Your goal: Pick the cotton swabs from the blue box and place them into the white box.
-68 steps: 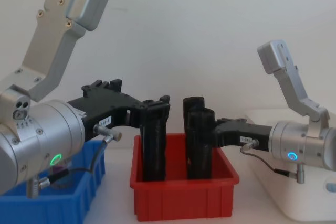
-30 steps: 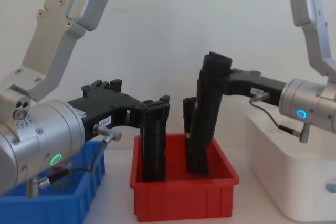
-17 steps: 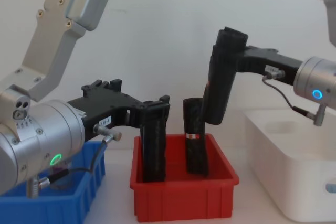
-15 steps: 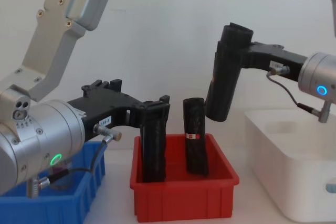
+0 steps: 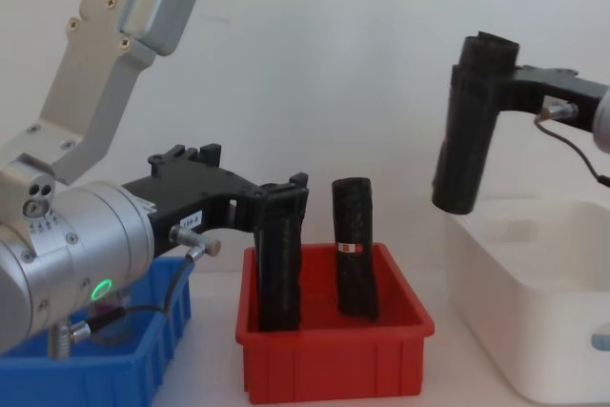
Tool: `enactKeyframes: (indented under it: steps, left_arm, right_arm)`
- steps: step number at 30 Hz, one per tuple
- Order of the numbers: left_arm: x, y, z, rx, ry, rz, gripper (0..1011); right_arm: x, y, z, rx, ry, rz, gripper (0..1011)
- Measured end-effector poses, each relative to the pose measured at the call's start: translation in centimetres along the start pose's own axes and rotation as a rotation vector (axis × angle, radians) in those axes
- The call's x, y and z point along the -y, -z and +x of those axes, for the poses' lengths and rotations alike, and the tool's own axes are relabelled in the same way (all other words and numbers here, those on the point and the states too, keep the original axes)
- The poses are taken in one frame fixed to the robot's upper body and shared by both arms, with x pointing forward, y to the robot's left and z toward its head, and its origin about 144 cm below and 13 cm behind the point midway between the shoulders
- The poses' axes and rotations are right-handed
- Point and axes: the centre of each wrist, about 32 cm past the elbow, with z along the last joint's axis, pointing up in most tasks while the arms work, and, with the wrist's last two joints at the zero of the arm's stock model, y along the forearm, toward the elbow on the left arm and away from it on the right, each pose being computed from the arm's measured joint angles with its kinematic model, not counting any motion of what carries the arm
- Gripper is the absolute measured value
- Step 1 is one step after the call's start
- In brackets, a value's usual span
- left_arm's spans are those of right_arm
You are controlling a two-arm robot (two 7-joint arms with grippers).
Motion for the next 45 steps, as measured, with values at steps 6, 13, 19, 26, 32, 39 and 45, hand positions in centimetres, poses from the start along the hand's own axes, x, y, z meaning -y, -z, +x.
enactKeyframes:
  steps: [6, 13, 19, 26, 32, 39, 45]
  left_arm:
    - [0.0, 0.0, 0.0, 0.0, 0.0, 0.0, 1000]
    - [0.0, 0.0, 0.0, 0.0, 0.0, 0.0, 1000]
    - [0.0, 0.0, 0.0, 0.0, 0.0, 0.0, 1000]
    - [0.0, 0.0, 0.0, 0.0, 0.0, 0.0, 1000]
    - [0.0, 0.0, 0.0, 0.0, 0.0, 0.0, 1000]
    - [0.0, 0.0, 0.0, 0.0, 0.0, 0.0, 1000]
    - [0.0, 0.0, 0.0, 0.0, 0.0, 0.0, 1000]
  right_arm:
    - [1.2, -0.4, 0.4, 0.017, 0.082, -0.047, 486]
    - [2.9, -0.1, 1.3, 0.03, 0.186, -0.127, 487]
    - [3.8, 0.4, 2.0, 0.032, 0.233, -0.176, 486]
    - [4.5, 1.1, 2.5, 0.032, 0.261, -0.213, 635]
    - [4.8, 1.5, 2.8, 0.031, 0.273, -0.229, 826]
    - [5.0, 1.8, 3.1, 0.033, 0.279, -0.229, 999]
    - [5.2, 1.9, 3.2, 0.033, 0.283, -0.229, 1001]
